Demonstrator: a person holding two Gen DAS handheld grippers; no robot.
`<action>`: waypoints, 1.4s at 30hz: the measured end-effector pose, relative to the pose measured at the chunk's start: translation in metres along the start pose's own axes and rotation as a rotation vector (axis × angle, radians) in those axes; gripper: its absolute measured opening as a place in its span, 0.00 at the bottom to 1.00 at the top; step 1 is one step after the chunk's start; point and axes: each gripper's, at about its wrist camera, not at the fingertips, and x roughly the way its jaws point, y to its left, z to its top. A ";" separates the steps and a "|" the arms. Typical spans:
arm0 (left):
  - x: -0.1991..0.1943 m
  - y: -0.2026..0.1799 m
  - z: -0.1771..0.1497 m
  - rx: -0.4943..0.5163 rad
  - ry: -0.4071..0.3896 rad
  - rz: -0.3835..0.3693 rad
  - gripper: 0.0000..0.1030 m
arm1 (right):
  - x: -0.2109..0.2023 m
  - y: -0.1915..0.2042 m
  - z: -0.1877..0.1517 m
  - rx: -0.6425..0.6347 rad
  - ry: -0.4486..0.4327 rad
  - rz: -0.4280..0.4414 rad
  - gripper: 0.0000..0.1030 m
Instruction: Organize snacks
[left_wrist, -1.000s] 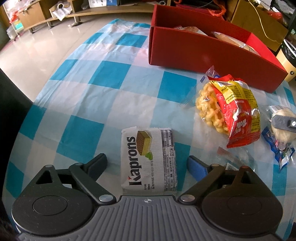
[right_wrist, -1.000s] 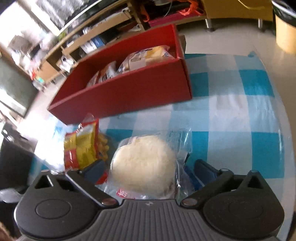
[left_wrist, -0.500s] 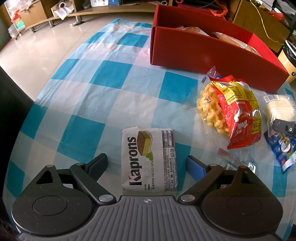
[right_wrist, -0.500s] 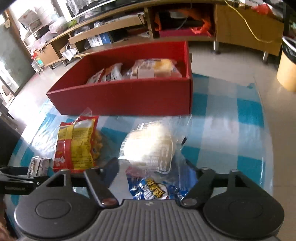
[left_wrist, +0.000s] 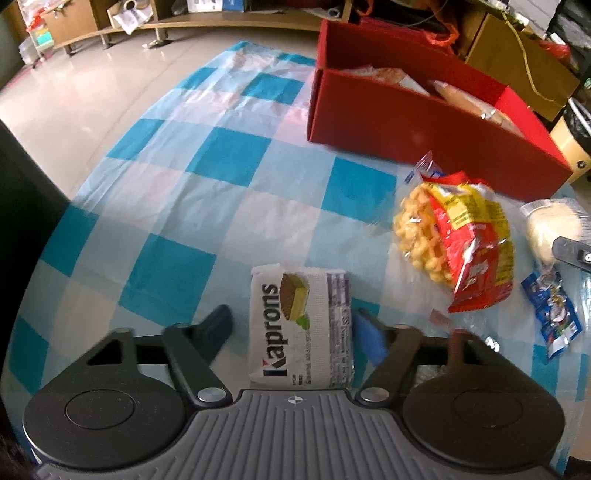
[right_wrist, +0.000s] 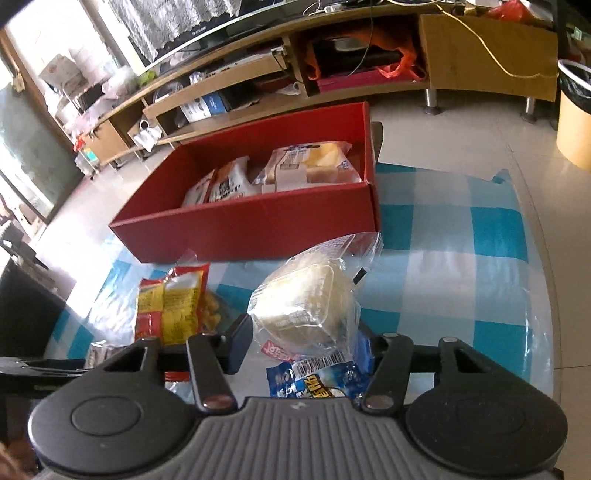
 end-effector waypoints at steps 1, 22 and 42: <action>0.000 0.001 0.001 -0.005 0.004 -0.014 0.65 | -0.001 -0.001 0.001 0.005 0.000 0.008 0.42; 0.005 -0.007 -0.007 0.047 0.012 0.049 0.88 | 0.017 0.008 0.028 -0.074 0.036 -0.083 0.75; 0.011 -0.004 -0.008 0.044 0.019 0.068 1.00 | 0.065 0.021 0.013 -0.165 0.093 -0.141 1.00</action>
